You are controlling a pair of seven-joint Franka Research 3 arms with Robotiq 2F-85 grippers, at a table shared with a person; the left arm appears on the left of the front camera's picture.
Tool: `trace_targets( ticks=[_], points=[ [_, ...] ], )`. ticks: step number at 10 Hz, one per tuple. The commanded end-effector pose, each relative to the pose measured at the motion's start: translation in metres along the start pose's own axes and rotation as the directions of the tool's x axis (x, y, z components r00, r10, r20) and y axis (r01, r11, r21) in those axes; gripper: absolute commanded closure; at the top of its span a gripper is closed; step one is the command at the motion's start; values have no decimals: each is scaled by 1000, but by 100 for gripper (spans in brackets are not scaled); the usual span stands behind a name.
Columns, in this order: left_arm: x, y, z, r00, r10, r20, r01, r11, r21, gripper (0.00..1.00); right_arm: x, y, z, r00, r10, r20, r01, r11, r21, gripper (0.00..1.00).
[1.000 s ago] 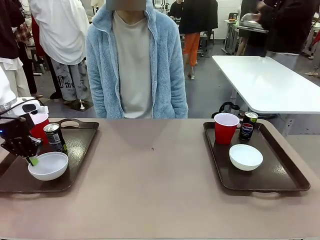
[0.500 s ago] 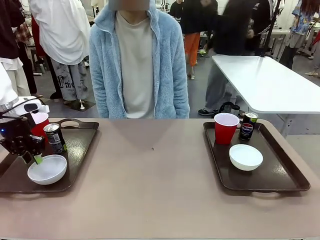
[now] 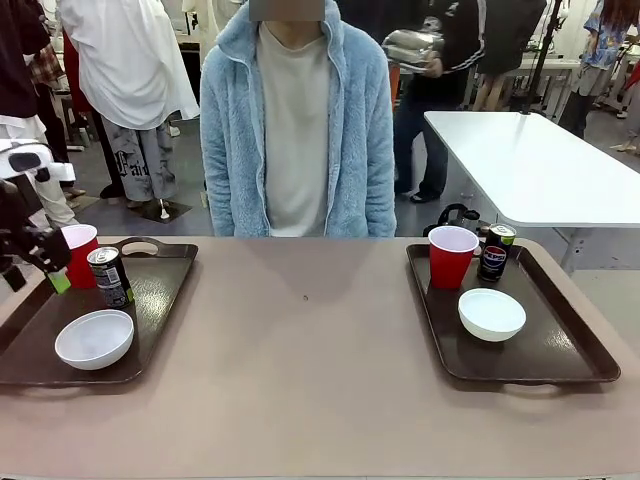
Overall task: Prepare tableware on both trays.
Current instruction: Pick up a Picnic Bowl from the table and place it on a Handle tray.
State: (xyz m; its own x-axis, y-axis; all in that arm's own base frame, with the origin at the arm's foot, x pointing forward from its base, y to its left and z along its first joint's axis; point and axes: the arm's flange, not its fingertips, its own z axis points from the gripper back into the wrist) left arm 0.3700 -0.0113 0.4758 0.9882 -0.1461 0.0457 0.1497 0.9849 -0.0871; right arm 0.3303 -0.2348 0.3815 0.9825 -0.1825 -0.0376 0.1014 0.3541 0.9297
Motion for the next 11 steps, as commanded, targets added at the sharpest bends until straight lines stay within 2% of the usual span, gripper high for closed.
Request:
trace_targets(
  ticks=[1, 2, 3, 4, 9, 10, 11],
  points=[
    [-9, -2, 21, 1000, 0, -17, 0, 1000, 23, 0, 0, 2, 1, 1000, -3, 2, 3, 1000, 5, 2],
    [-15, -3, 30, 999, 6, -37, -6, 1000, 14, 9, 0, 2, 1, 1000, -3, 2, 3, 1000, 5, 2],
    [-14, -1, 30, 997, 50, -56, -49, 999, 22, 9, 0, 2, 1, 1000, -3, 2, 3, 1000, 5, 2],
    [-12, -4, 25, 1000, -8, -11, 8, 1000, 0, 9, 0, 2, 1, 1000, -3, 2, 3, 1000, 5, 2],
    [-15, -4, 29, 1000, 3, -28, -3, 1000, 3, 8, 0, 2, 1, 1000, -3, 2, 3, 1000, 5, 2],
    [-2, 22, 44, 996, -78, 36, 85, 965, -247, 8, 0, 2, 1, 1000, -3, 2, 3, 1000, 5, 2],
    [6, 49, 48, 993, -99, 69, 119, 890, -440, 8, 0, 2, 1, 1000, -3, 2, 3, 1000, 5, 2]
  ],
)
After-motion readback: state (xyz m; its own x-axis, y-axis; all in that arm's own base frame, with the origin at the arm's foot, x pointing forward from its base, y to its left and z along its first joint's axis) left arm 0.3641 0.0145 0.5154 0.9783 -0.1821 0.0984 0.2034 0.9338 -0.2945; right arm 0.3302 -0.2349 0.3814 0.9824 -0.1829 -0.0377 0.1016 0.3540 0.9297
